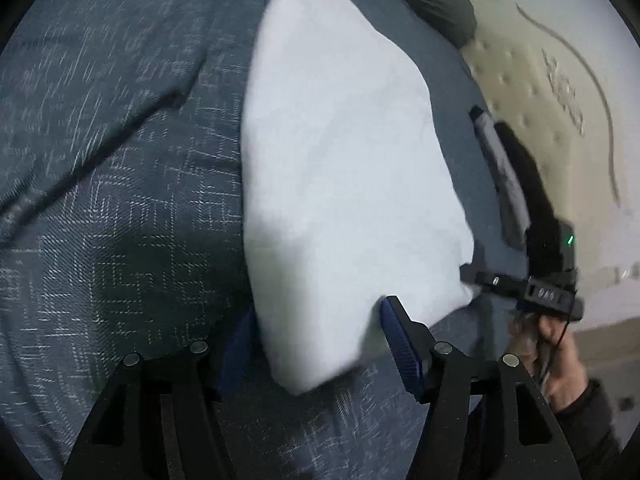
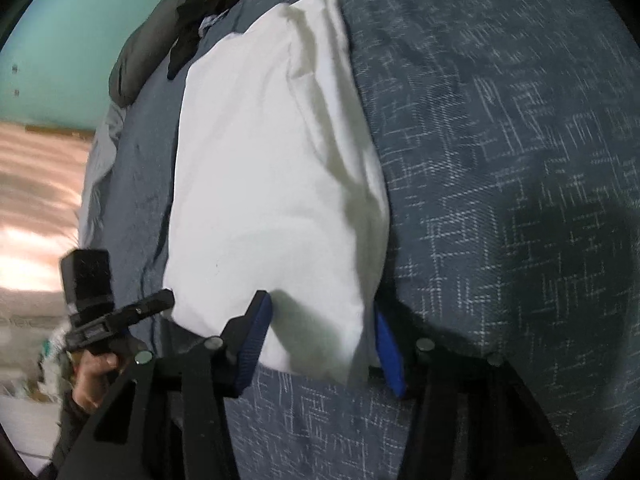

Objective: Fold clothes
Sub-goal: 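Move the open left tool to the folded shirt's end and close on it, then lift the folded white shirt with the left tool while the right tool pinches it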

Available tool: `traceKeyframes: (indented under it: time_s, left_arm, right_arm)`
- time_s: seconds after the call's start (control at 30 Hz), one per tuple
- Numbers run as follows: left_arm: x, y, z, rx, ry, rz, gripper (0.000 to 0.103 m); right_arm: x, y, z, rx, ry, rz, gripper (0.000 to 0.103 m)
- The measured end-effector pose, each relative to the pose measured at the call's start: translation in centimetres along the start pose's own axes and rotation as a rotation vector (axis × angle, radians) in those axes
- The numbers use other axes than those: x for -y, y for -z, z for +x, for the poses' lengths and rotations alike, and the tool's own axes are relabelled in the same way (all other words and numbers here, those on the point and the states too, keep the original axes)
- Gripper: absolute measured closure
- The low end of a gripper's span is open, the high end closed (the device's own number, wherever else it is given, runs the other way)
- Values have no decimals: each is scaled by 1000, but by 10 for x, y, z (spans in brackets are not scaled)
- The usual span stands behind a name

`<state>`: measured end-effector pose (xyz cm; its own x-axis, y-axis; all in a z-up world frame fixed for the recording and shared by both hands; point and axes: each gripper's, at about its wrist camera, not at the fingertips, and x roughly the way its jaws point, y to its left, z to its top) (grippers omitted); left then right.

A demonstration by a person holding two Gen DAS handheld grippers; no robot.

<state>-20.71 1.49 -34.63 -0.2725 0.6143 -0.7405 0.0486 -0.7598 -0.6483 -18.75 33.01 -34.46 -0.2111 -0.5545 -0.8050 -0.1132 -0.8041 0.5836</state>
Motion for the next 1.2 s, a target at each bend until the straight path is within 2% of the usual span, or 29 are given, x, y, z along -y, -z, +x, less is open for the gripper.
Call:
traceKeyframes:
  time_s: [0.13,0.23,0.33,0.37,0.43,0.67,0.77,0.9,1.0,1.2]
  left_arm:
    - [5,0,5,-7,15,17,39]
    - [5,-3,7,-5,27,16,48]
    - [6,4,8,5,48,11,58]
    - [7,5,7,7,54,15,63]
    - [7,4,3,12,65,27,66]
    - [3,2,10,2,78,14,64]
    - [2,3,9,12,84,11,64]
    - [21,2,-6,40,36,92,75]
    - [41,-3,-17,61,10,151,77]
    - [72,-16,-49,118,3,209,77]
  right_arm:
    - [1,-3,0,6,-11,10,51]
    - [0,-3,-2,5,-17,-9,55]
    - [0,0,-1,2,-38,-27,78]
    - [0,0,-1,2,-40,-36,89]
    - [1,1,-2,3,-42,-49,89]
    - [8,-2,2,6,-45,-40,86]
    - [7,-1,-3,22,-59,-52,90]
    - [1,-2,-21,66,-93,-84,94]
    - [-10,-5,-40,105,-108,-116,94]
    - [-37,-15,-75,176,-124,-153,94]
